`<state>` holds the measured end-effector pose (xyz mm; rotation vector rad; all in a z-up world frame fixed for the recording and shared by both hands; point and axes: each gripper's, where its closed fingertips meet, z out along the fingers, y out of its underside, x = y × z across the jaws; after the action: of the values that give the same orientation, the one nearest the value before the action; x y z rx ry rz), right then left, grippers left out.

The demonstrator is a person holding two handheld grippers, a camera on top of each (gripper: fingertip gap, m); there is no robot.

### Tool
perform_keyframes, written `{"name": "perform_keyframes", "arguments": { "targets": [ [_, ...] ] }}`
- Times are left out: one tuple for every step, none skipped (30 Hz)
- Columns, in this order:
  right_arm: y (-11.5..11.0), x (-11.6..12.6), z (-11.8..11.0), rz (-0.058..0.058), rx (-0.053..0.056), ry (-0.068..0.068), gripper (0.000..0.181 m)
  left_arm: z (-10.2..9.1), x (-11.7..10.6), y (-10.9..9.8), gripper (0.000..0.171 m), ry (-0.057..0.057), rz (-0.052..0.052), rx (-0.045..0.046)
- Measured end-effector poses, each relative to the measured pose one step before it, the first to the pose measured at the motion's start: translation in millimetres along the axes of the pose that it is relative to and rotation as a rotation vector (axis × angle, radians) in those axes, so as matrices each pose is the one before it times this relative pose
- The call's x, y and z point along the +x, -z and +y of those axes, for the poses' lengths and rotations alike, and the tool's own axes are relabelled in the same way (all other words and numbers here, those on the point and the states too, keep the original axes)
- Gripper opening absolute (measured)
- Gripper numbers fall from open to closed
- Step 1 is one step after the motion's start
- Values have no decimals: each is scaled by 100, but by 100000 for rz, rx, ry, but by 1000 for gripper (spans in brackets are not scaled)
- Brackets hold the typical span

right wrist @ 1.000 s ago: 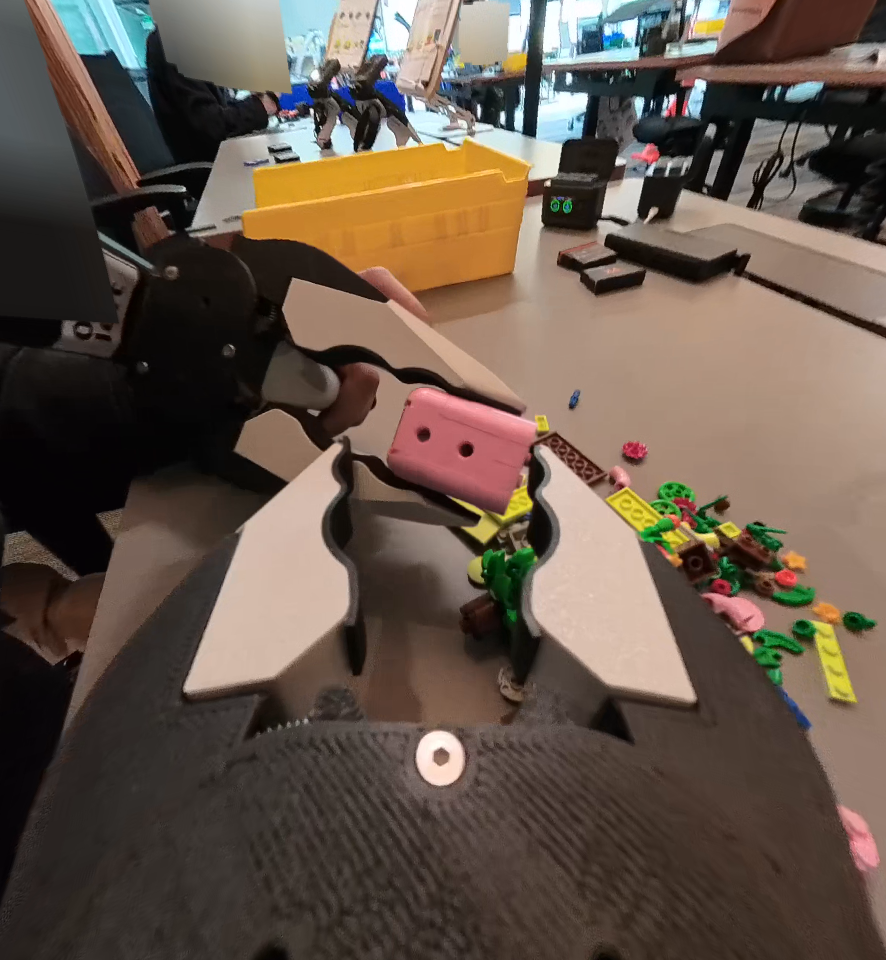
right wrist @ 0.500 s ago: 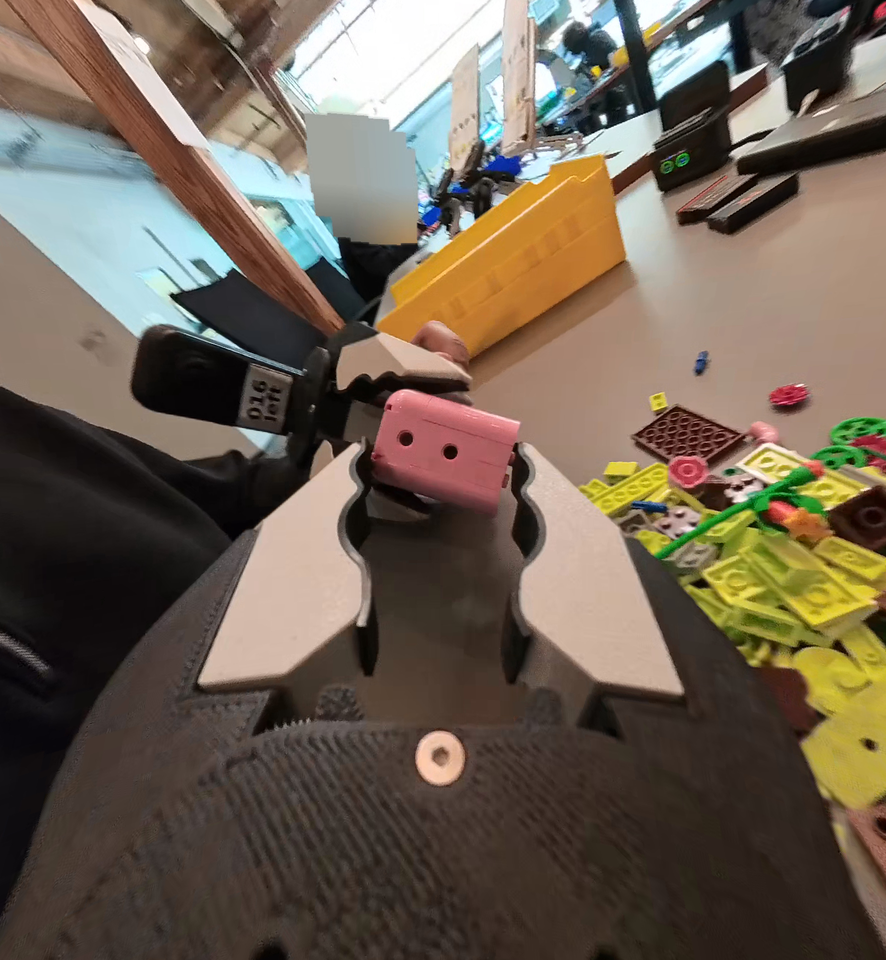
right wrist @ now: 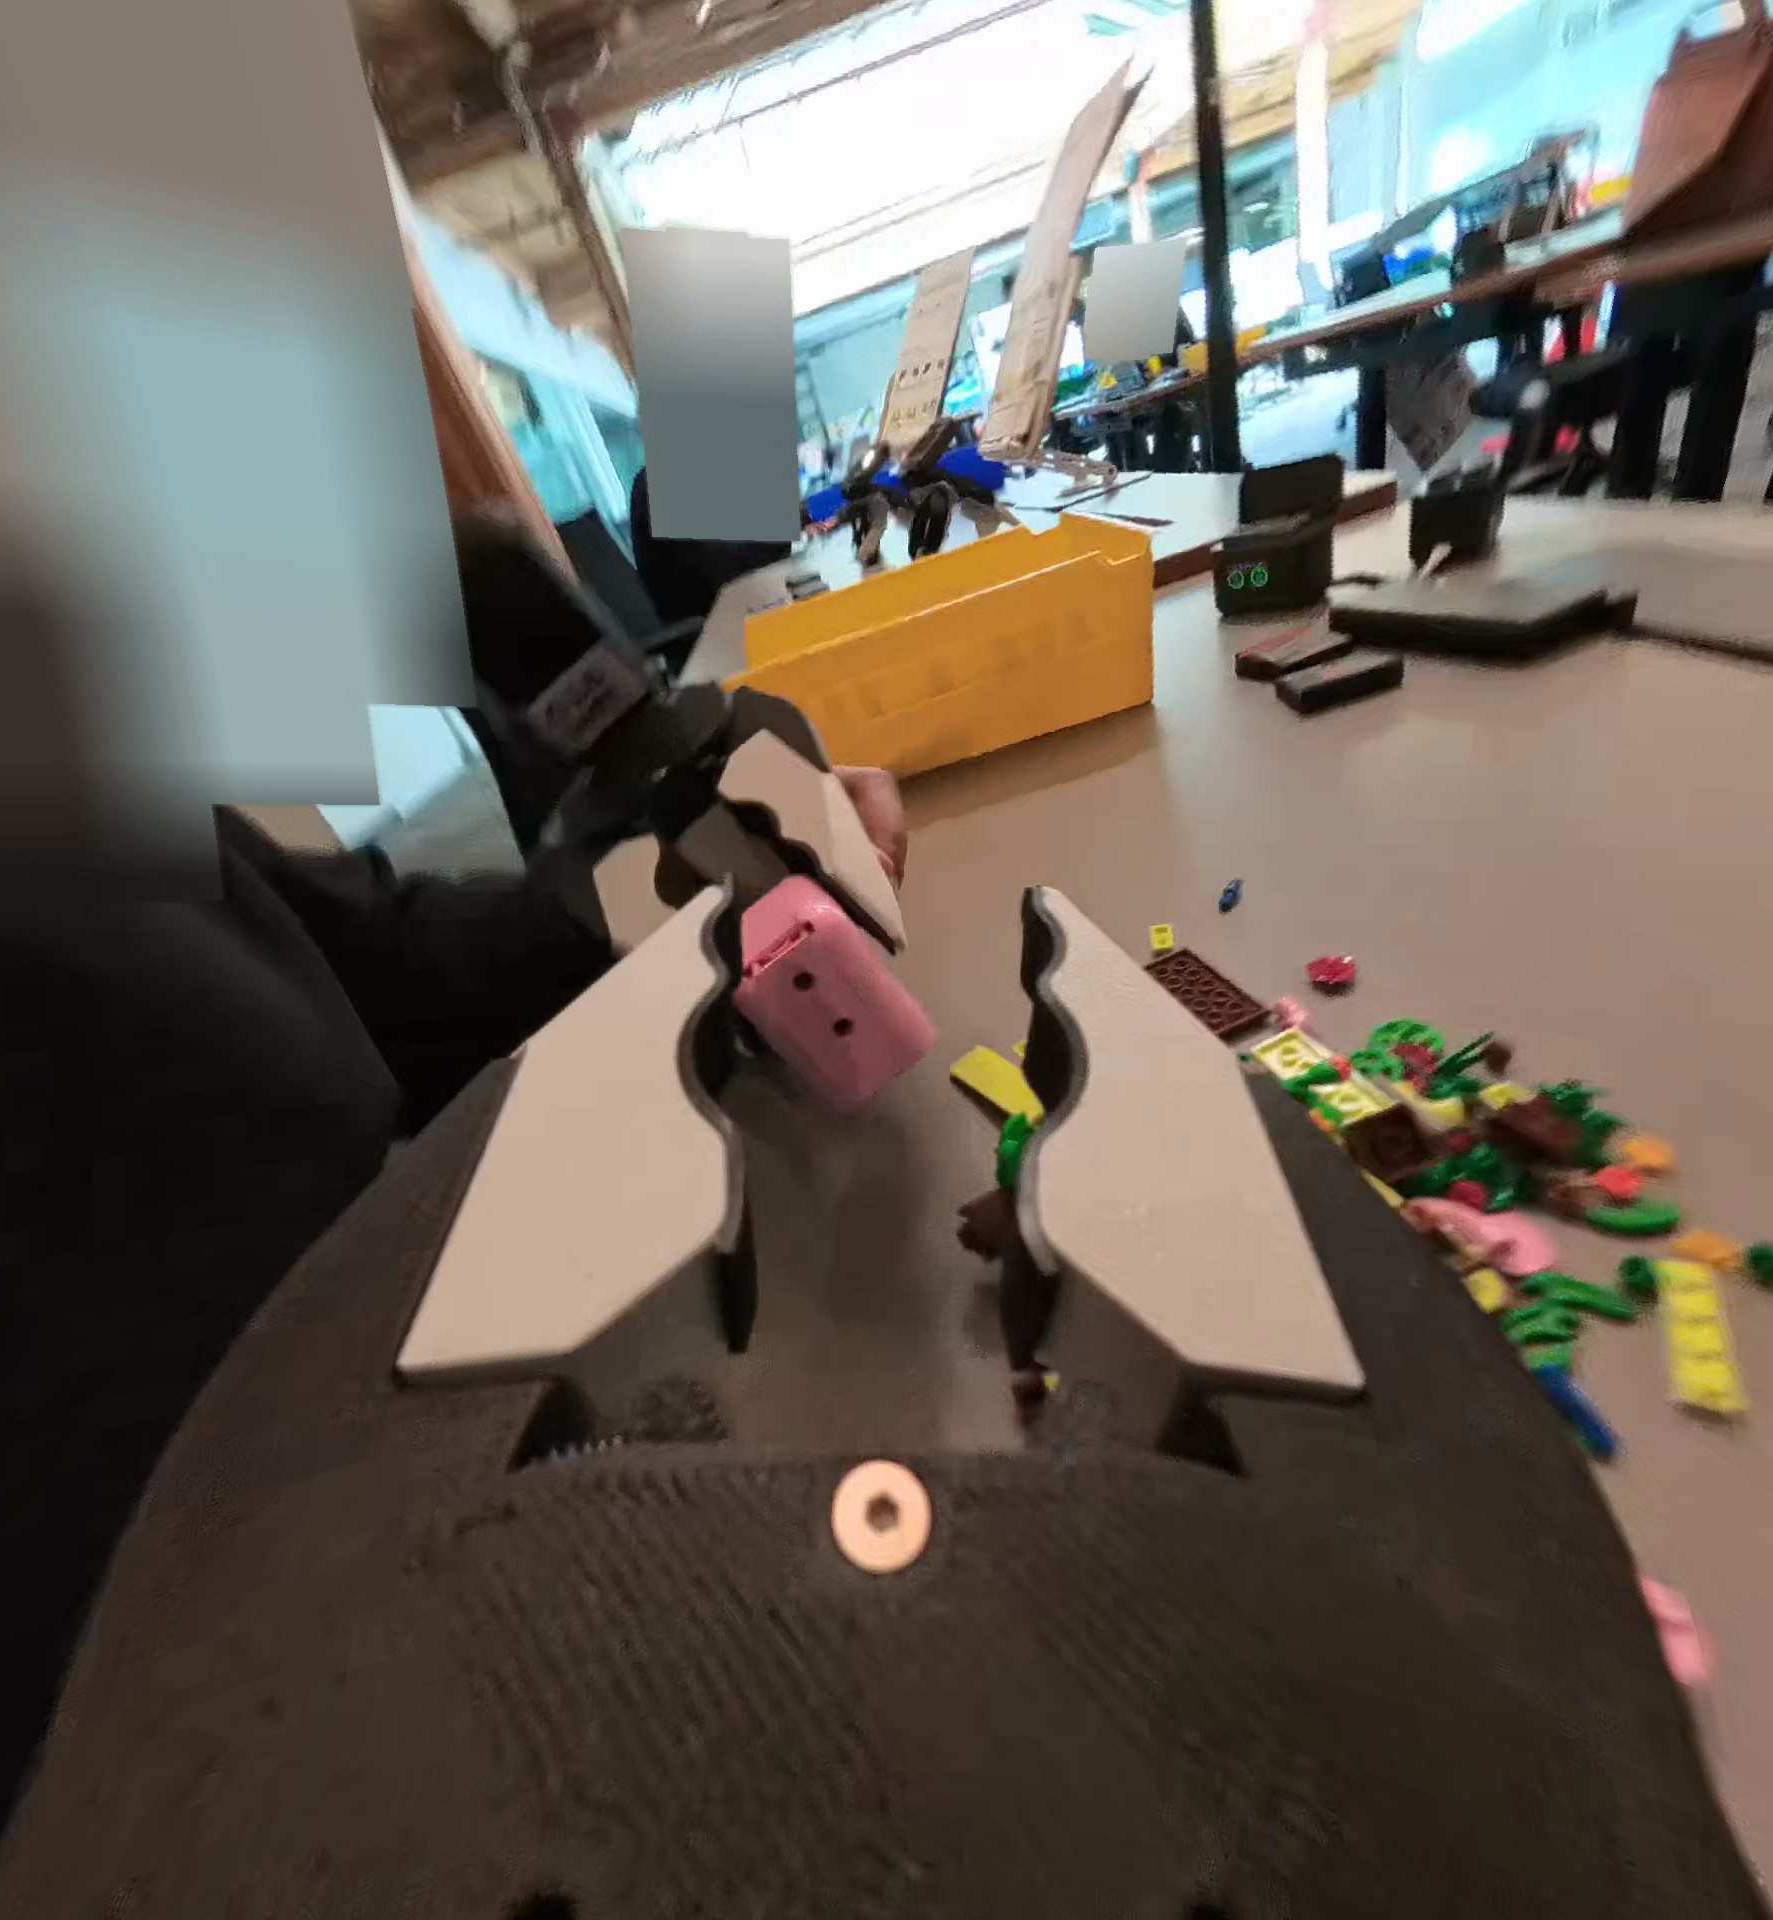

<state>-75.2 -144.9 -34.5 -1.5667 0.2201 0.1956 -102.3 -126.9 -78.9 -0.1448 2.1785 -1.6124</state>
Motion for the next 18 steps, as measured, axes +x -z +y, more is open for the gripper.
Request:
{"name": "perform_keyframes", "arguments": {
  "targets": [
    [69, -482, 420, 381, -3837, 8531, 47, 284, 591, 53, 40, 1927, 4978, -1674],
    [-196, -547, 600, -142, -4206, 7373, 44, 103, 464, 39, 40, 1478, 3667, -771],
    [-435, -602, 630, -936, -4053, 5020, 41, 31, 525, 18, 40, 1552, 3777, -428],
    [-599, -737, 529, -2530, -3484, 2527, 38, 104, 511, -40, 40, 1686, 3633, -862],
    [-636, -802, 430, -3643, -2823, 575, 34, 226, 378, -86, 40, 926, 2526, -1614],
    [-610, -622, 351, -3095, -2312, -412, 31, 383, 287, -131, 40, 258, 1695, -2407],
    [-553, -471, 337, -2471, -2089, -594, 29, 481, 292, -206, 40, 220, 1680, -2655],
    [-488, -449, 371, -2628, -2207, -697, 27, 500, 278, -245, 40, 339, 1714, -2842],
    [-445, -303, 437, -1843, -2524, -682, 26, 393, 220, -234, 40, -9, 1248, -2347],
    [-400, -172, 506, -881, -2900, 8, 27, 195, 235, -180, 40, 60, 1313, -1353],
    [-324, -101, 516, -242, -3048, 838, 25, 102, 180, -110, 40, 567, 1177, -724],
    [-160, -83, 349, 209, -1815, 1344, 23, 274, 5, -85, 40, 797, 351, -1435],
    [-74, -1, 171, 413, -1015, 1086, 20, 155, -94, -25, 40, 465, -213, -879],
    [-79, 49, 102, 371, -871, 443, 18, 130, -18, -22, 40, 301, 141, -778],
    [-41, 39, 117, 300, -880, 557, 18, 145, 10, -39, 40, 567, 467, -989],
    [-45, -35, 106, 266, -967, 983, 17, 161, -3, -74, 40, 633, 366, -1131],
    [-69, -174, 97, 344, -1049, 1646, 14, 170, 7, -77, 40, 896, 516, -1250],
    [-112, -88, 141, 948, -1307, 1806, 13, 219, 46, -86, 40, 659, 682, -1510]
  ]
}}
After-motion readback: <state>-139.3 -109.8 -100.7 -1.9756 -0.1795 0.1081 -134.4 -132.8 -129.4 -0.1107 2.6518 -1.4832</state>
